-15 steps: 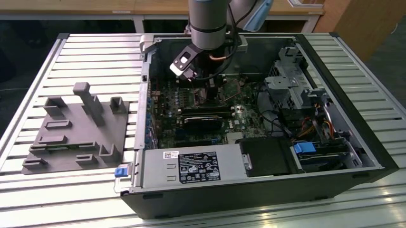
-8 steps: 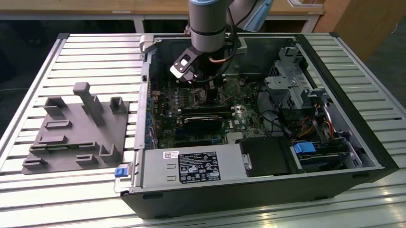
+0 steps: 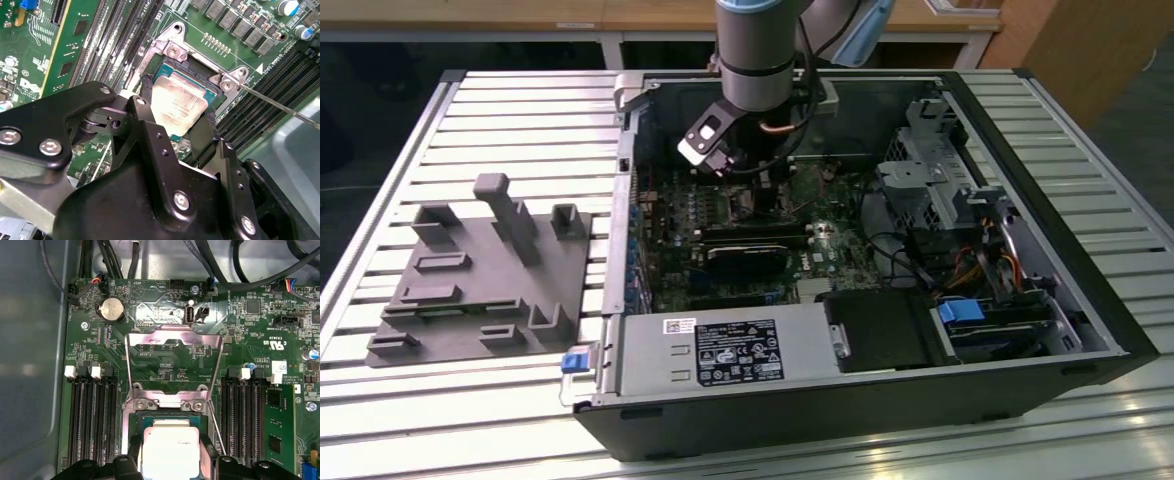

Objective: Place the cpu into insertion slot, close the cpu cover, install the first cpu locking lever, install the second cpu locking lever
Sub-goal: 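Place the cpu into insertion slot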

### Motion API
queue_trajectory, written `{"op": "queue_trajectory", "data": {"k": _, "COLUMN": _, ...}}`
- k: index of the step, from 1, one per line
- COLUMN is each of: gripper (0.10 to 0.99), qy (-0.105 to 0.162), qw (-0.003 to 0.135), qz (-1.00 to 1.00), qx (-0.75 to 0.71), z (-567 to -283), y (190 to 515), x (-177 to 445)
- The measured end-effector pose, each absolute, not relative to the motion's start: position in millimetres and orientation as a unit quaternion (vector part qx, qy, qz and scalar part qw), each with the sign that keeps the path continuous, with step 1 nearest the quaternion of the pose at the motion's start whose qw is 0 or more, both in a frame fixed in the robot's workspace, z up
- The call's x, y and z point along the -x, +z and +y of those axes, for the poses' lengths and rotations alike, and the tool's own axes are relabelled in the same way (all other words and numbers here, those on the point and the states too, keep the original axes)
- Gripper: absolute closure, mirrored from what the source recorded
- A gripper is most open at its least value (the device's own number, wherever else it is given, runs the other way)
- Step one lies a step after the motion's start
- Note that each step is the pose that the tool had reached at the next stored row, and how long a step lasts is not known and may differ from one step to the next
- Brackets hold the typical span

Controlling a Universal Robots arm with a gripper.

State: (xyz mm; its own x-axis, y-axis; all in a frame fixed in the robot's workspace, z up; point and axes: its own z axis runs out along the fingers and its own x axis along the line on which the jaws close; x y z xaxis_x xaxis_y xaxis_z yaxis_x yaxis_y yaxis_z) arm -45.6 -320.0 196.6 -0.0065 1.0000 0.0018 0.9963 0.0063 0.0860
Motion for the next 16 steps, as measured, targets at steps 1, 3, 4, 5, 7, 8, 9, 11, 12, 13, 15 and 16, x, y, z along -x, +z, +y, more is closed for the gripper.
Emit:
{"op": "queue_trajectory", "data": {"k": 1, "gripper": 0.549, "qy": 0.031, "qw": 0.03, "qz": 0.709, "qx": -0.704, "z": -319.8, "y": 196.1, "x": 45.6}}
{"op": "queue_trajectory", "data": {"k": 3, "gripper": 0.549, "qy": 0.03, "qw": 0.03, "qz": 0.709, "qx": -0.704, "z": -319.5, "y": 194.8, "x": 45.6}}
{"op": "queue_trajectory", "data": {"k": 4, "gripper": 0.549, "qy": 0.03, "qw": 0.031, "qz": 0.709, "qx": -0.704, "z": -319.3, "y": 194.0, "x": 45.6}}
{"op": "queue_trajectory", "data": {"k": 5, "gripper": 0.549, "qy": 0.03, "qw": 0.031, "qz": 0.709, "qx": -0.704, "z": -319.2, "y": 193.3, "x": 45.7}}
{"op": "queue_trajectory", "data": {"k": 7, "gripper": 0.549, "qy": 0.03, "qw": 0.031, "qz": 0.709, "qx": -0.704, "z": -319.2, "y": 193.2, "x": 45.7}}
{"op": "queue_trajectory", "data": {"k": 8, "gripper": 0.549, "qy": 0.03, "qw": 0.031, "qz": 0.709, "qx": -0.704, "z": -319.2, "y": 193.1, "x": 45.7}}
{"op": "queue_trajectory", "data": {"k": 9, "gripper": 0.549, "qy": 0.03, "qw": 0.031, "qz": 0.709, "qx": -0.704, "z": -319.1, "y": 193.0, "x": 45.6}}
{"op": "queue_trajectory", "data": {"k": 11, "gripper": 0.549, "qy": 0.03, "qw": 0.031, "qz": 0.709, "qx": -0.704, "z": -319.2, "y": 193.0, "x": 45.6}}
{"op": "queue_trajectory", "data": {"k": 12, "gripper": 0.549, "qy": 0.03, "qw": 0.031, "qz": 0.709, "qx": -0.704, "z": -319.1, "y": 193.0, "x": 45.6}}
{"op": "queue_trajectory", "data": {"k": 13, "gripper": 0.537, "qy": 0.03, "qw": 0.031, "qz": 0.709, "qx": -0.704, "z": -319.1, "y": 192.8, "x": 45.6}}
{"op": "queue_trajectory", "data": {"k": 15, "gripper": 0.537, "qy": 0.03, "qw": 0.031, "qz": 0.709, "qx": -0.704, "z": -319.1, "y": 192.9, "x": 45.6}}
{"op": "queue_trajectory", "data": {"k": 16, "gripper": 0.475, "qy": 0.03, "qw": 0.031, "qz": 0.709, "qx": -0.704, "z": -319.1, "y": 192.9, "x": 45.6}}
